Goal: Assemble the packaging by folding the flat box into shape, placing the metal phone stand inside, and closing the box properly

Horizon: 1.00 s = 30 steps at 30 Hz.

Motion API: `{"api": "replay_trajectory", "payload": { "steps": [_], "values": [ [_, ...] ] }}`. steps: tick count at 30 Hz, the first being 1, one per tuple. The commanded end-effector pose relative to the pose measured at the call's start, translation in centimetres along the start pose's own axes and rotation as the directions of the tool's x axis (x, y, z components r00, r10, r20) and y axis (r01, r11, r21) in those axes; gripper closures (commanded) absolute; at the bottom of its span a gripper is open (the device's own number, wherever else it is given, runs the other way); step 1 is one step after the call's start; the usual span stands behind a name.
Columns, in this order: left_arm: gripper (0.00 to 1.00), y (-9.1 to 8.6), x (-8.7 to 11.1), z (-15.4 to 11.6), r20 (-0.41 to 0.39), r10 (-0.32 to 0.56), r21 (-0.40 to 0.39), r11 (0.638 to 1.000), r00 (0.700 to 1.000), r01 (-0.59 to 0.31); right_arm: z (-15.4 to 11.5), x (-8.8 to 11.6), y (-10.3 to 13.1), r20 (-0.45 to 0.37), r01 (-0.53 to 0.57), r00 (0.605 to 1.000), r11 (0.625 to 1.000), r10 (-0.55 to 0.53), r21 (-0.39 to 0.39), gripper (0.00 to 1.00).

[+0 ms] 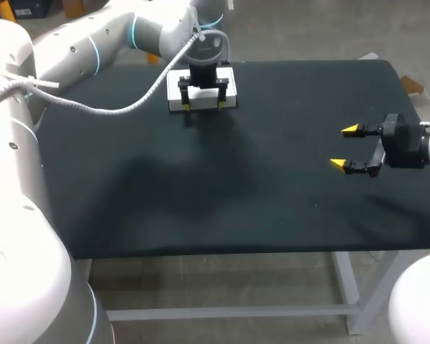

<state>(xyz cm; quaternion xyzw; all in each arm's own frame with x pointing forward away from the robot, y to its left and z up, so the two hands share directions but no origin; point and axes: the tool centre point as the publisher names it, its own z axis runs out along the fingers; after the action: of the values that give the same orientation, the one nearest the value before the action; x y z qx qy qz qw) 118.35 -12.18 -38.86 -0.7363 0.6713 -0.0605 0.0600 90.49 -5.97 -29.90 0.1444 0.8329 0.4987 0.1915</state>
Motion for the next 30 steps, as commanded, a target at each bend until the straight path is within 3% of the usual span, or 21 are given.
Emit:
{"api": "replay_trajectory", "payload": {
  "steps": [1, 7, 12, 17, 20, 30],
  "values": [
    [0.00, -1.6, 0.3, 0.8, 0.000, 0.007, -0.063, 0.998, 1.000, -0.007, -0.1, 0.0, -0.1, -0.001, 0.001, 1.000, 1.000, -0.001, -0.007, 0.00],
    [0.00, -2.2, 0.4, 0.2, -0.015, 0.035, -0.049, 0.998, 0.999, -0.035, -0.1, 0.0, -0.1, -0.001, 0.001, 1.000, 1.000, -0.001, -0.007, 0.00],
    [0.00, -0.4, 0.5, -1.6, -0.045, 0.073, 0.001, 0.997, 0.996, -0.073, -0.1, 0.0, -0.1, -0.001, 0.001, 1.000, 1.000, -0.001, -0.007, 0.00],
    [0.00, 3.2, 0.0, -3.8, -0.100, 0.128, 0.093, 0.989, 0.987, -0.119, -0.1, 0.0, -0.1, -0.001, 0.001, 1.000, 1.000, -0.001, -0.007, 0.00],
    [0.00, 6.3, -0.6, -5.0, -0.139, 0.165, 0.161, 0.977, 0.976, -0.142, -0.1, 0.0, -0.1, -0.001, 0.001, 1.000, 1.000, -0.001, -0.007, 0.00],
    [0.00, 14.1, -3.3, -7.7, -0.245, 0.269, 0.365, 0.916, 0.931, -0.168, -0.1, 0.0, -0.1, -0.001, 0.001, 1.000, 1.000, -0.001, -0.007, 0.00]
  ]
}}
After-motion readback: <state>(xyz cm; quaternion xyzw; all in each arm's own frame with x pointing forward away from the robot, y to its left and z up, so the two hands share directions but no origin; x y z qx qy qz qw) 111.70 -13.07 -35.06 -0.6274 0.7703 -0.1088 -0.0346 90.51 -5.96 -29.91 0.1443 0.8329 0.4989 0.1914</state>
